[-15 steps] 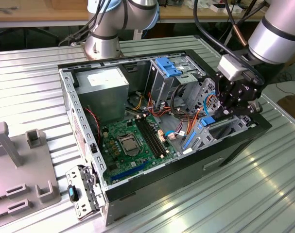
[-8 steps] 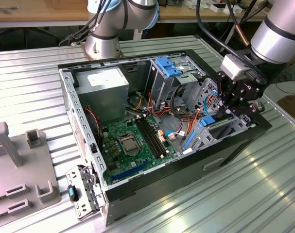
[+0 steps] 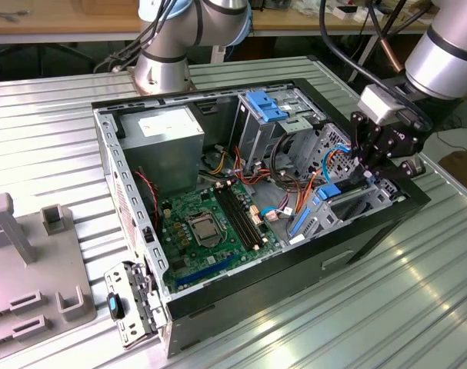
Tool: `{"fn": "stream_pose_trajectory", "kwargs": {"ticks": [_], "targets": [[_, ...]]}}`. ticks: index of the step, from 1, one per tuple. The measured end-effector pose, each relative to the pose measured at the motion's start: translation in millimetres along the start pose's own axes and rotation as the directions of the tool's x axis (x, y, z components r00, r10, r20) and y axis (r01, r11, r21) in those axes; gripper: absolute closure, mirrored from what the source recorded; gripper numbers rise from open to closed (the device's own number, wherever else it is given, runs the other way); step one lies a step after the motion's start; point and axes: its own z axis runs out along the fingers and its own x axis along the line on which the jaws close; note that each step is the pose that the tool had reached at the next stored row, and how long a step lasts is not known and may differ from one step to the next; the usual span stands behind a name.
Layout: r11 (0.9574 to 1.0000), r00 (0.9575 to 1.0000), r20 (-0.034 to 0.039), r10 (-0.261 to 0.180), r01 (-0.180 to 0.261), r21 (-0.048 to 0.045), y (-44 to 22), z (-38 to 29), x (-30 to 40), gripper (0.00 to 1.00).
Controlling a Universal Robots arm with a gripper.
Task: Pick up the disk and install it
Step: 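Insert the first disk wire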
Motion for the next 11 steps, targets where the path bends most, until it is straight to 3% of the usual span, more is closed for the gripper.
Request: {"fn": "stream_pose_trajectory", "kwargs": {"ticks": [6, 11], "targets": [[1.0000, 1.0000, -0.0002, 0.000, 0.000, 0.0000, -17.7, 0.9, -0.6, 0.89], [1.0000, 1.0000, -0.0002, 0.001, -0.001, 0.0000, -18.6, -3.4, -0.7, 0.89]]}}
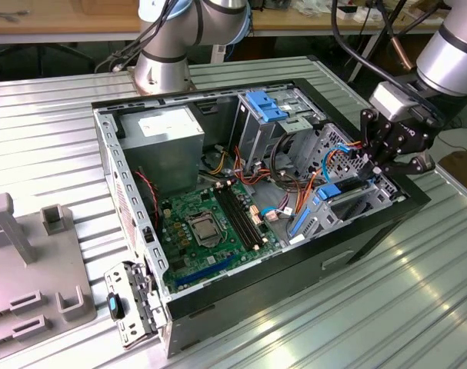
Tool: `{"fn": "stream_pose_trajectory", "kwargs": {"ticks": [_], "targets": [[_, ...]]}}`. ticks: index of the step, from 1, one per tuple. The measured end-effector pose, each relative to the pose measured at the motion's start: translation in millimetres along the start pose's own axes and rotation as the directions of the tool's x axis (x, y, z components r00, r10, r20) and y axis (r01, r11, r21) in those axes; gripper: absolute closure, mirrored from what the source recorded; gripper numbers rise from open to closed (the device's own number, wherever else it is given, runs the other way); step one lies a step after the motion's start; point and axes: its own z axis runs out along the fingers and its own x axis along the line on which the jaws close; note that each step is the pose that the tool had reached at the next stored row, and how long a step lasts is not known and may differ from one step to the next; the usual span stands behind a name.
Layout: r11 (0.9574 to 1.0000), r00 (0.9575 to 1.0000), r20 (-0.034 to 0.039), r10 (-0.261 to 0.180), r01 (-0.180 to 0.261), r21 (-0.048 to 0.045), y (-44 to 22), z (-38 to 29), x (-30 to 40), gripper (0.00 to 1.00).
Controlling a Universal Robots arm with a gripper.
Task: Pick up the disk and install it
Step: 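Insert the first disk wire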
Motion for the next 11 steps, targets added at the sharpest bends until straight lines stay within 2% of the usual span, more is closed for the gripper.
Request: {"fn": "stream_pose_trajectory", "kwargs": {"ticks": [5, 11], "targets": [[1.0000, 1.0000, 0.0000, 0.002, -0.002, 0.0001, -1.2, -5.9, -0.2, 0.89], [1.0000, 1.0000, -0.0001, 0.002, -0.002, 0.0001, -2.4, -7.6, -0.3, 0.89]]}}
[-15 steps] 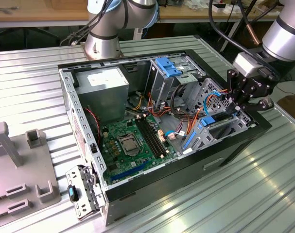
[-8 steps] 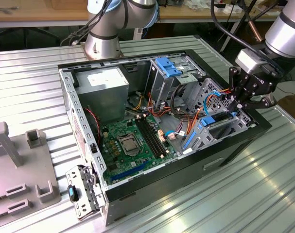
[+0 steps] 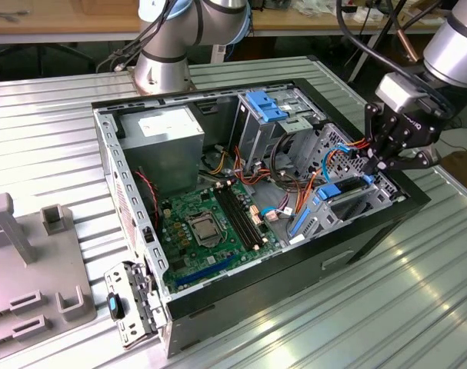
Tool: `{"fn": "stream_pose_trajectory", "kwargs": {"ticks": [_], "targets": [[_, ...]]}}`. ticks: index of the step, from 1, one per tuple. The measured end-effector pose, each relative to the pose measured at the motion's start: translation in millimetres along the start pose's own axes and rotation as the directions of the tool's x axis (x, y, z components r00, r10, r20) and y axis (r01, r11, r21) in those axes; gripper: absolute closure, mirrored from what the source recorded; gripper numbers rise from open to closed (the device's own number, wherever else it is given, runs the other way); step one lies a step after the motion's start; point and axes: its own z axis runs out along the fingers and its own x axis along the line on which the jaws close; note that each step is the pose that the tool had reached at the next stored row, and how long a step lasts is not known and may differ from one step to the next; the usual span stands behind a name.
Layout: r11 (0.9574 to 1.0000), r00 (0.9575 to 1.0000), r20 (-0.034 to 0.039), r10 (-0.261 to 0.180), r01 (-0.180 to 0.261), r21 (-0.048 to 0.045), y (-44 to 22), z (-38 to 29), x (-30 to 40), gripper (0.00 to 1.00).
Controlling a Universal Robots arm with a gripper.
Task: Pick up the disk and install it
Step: 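Insert the first disk wire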
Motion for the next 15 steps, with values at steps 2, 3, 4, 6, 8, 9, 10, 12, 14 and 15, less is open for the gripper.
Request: {"fn": "stream_pose_trajectory", "kwargs": {"ticks": [2, 3, 4, 6, 8, 9, 10, 12, 14, 15], "targets": [[1.0000, 1.0000, 0.0000, 0.000, 0.000, 0.0000, -0.2, -0.3, -0.1, 0.89], [1.0000, 1.0000, 0.0001, 0.000, 0.000, 0.0000, -0.2, -0.4, -0.4, 0.89], [1.0000, 1.0000, 0.0001, -0.004, 0.004, 0.0000, -0.2, -0.4, -1.0, 0.89], [0.9998, 0.9998, 0.0010, -0.018, 0.018, -0.0004, -0.2, -0.3, -1.5, 0.89], [0.9990, 0.9990, 0.0022, -0.044, 0.044, -0.0012, -0.8, -0.3, -2.3, 0.89], [0.9990, 0.9990, 0.0014, -0.044, 0.044, -0.0012, -1.2, -0.3, -3.1, 0.89], [0.9990, 0.9990, -0.0007, -0.045, 0.045, -0.0013, -1.7, -0.2, -4.5, 0.89], [0.9990, 0.9990, -0.0063, -0.045, 0.045, -0.0013, -1.7, -0.1, -7.4, 0.89], [0.9990, 0.9989, -0.0120, -0.045, 0.045, -0.0014, -1.8, 0.0, -10.6, 0.89], [0.9990, 0.9989, -0.0152, -0.045, 0.045, -0.0014, -1.8, 0.0, -12.6, 0.89]]}}
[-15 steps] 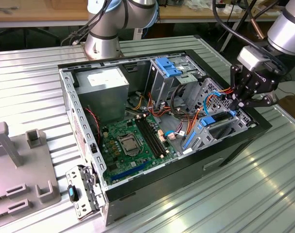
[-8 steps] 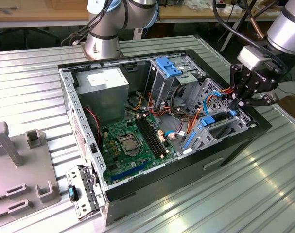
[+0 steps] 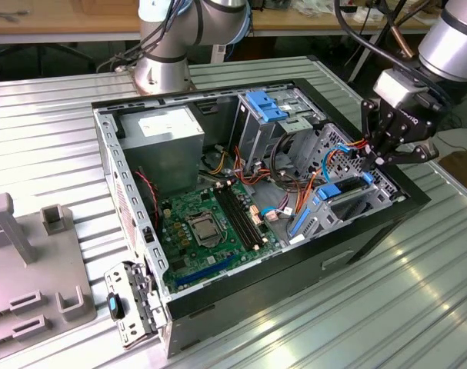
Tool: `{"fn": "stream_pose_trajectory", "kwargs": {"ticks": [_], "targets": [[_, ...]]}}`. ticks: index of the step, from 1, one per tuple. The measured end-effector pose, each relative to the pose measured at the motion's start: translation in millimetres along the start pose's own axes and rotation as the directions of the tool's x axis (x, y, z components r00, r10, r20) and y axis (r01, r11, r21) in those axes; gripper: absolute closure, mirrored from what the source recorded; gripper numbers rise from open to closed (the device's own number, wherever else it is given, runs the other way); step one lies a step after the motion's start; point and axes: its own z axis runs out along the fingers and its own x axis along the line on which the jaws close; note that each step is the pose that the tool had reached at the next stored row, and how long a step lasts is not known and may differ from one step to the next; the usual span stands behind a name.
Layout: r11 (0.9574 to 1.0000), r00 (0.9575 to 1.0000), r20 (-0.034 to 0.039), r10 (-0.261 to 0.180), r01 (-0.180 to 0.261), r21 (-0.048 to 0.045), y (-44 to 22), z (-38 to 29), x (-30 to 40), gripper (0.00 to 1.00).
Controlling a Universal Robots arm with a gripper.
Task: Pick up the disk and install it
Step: 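Insert the first disk wire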
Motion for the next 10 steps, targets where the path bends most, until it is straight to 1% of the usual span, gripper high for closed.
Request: {"fn": "stream_pose_trajectory", "kwargs": {"ticks": [2, 3, 5, 6, 7, 10], "targets": [[1.0000, 1.0000, -0.0063, 0.000, 0.000, 0.0000, -0.4, 0.2, -6.4, 0.89], [1.0000, 1.0000, -0.0063, -0.003, 0.003, 0.0000, -1.2, 0.2, -9.5, 0.89], [0.9997, 0.9996, -0.0052, -0.026, 0.026, -0.0006, -1.5, 0.3, -9.7, 0.89], [0.9989, 0.9989, -0.0041, -0.047, 0.047, -0.0010, -1.7, 0.4, -9.8, 0.89], [0.9984, 0.9984, -0.0036, -0.056, 0.056, -0.0011, -1.7, 0.4, -9.8, 0.89], [0.9946, 0.9946, -0.0013, -0.103, 0.103, -0.0015, -2.1, 0.4, -9.8, 0.89]]}}
